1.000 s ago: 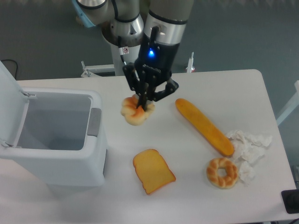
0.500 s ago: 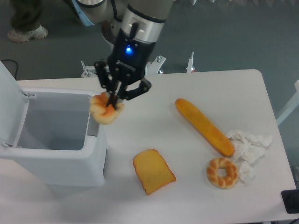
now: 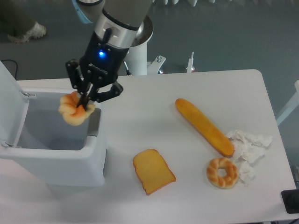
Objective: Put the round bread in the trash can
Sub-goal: 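Move the bread roll over the bin opening and lower it, then open the gripper to drop the bread roll into the bin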
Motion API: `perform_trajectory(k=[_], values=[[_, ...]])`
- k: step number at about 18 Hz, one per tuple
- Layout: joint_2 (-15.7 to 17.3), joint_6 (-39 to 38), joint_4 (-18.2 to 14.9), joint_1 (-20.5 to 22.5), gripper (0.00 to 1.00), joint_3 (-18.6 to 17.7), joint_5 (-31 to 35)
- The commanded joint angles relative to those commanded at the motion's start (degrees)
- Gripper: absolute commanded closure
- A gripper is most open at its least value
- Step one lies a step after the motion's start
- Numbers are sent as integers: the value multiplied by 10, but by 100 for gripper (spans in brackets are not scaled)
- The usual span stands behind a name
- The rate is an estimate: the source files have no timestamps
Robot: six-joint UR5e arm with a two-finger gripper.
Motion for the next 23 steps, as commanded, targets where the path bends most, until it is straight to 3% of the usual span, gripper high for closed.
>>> perform_trajectory(k=[3, 7, 13, 23], values=[[-1, 0, 25, -12, 96, -12, -2], [-7, 3, 29, -26, 87, -14, -1], [-15, 2, 39, -38, 87, -15, -1], [-20, 5, 59, -39, 77, -20, -1]])
